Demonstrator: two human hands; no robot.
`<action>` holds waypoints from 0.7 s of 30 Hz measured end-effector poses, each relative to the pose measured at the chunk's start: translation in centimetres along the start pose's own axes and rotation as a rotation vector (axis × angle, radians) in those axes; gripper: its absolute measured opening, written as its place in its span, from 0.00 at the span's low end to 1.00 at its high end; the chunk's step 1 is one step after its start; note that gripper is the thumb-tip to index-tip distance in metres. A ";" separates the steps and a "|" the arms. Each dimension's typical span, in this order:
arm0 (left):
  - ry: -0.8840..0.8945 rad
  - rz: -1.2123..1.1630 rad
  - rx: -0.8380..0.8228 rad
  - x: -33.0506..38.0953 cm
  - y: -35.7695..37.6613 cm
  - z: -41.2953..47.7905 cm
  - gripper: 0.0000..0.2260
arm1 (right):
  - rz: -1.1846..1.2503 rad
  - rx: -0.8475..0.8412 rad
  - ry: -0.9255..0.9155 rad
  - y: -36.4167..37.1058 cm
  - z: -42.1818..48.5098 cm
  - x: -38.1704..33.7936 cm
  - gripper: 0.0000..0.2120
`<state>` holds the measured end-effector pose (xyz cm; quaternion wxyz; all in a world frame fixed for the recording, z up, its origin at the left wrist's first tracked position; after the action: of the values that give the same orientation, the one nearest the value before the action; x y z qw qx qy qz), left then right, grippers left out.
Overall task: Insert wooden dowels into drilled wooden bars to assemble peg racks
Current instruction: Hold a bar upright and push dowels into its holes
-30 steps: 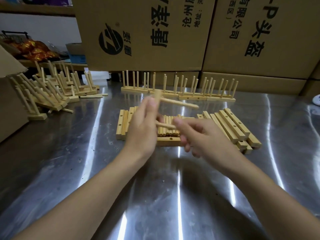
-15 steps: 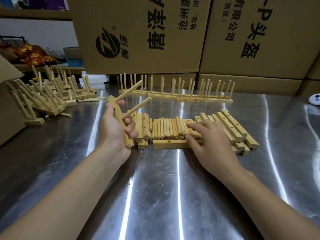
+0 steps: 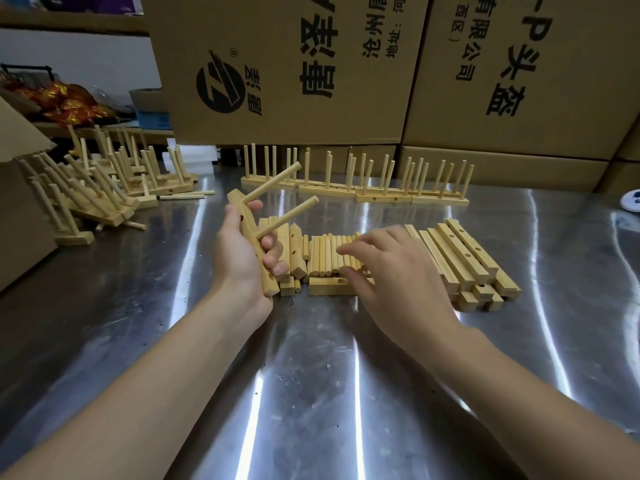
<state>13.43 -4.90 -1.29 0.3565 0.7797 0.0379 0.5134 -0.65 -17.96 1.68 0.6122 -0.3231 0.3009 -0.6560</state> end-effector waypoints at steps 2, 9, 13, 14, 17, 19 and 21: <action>0.001 0.002 -0.001 -0.1 0.1 0.0 0.19 | -0.020 -0.116 -0.036 0.8 1.7 -0.1 0.25; -0.006 -0.030 0.013 0.2 -0.3 0.1 0.19 | -0.067 -0.258 -0.097 2.6 1.8 -0.3 0.24; -0.014 -0.031 0.014 0.1 -0.3 0.2 0.19 | -0.048 -0.184 -0.115 2.0 1.3 -1.0 0.16; -0.014 -0.030 0.013 0.0 -0.4 0.2 0.20 | -0.046 -0.173 -0.120 1.9 1.2 -1.2 0.14; -0.010 -0.019 0.013 -0.1 -0.3 0.2 0.20 | -0.066 -0.144 -0.150 1.2 1.0 -1.5 0.12; -0.013 -0.013 0.015 -0.2 -0.3 0.2 0.20 | -0.083 -0.159 -0.185 1.3 0.7 -1.9 0.13; -0.016 -0.011 0.014 -0.2 -0.2 0.2 0.20 | -0.099 -0.144 -0.231 1.2 0.5 -2.4 0.12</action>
<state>13.56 -4.96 -1.63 0.3539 0.7861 0.0428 0.5050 0.54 -15.63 0.90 0.5848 -0.4541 0.2582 -0.6205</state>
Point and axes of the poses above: each hand's wrist, its own z-axis towards the middle knuckle, its own y-axis out of the palm, x = y × z, the point moved 8 cm from there along z, towards the middle knuckle, and after that the axes turned 12 degrees about -y, right-handed, at the moved point
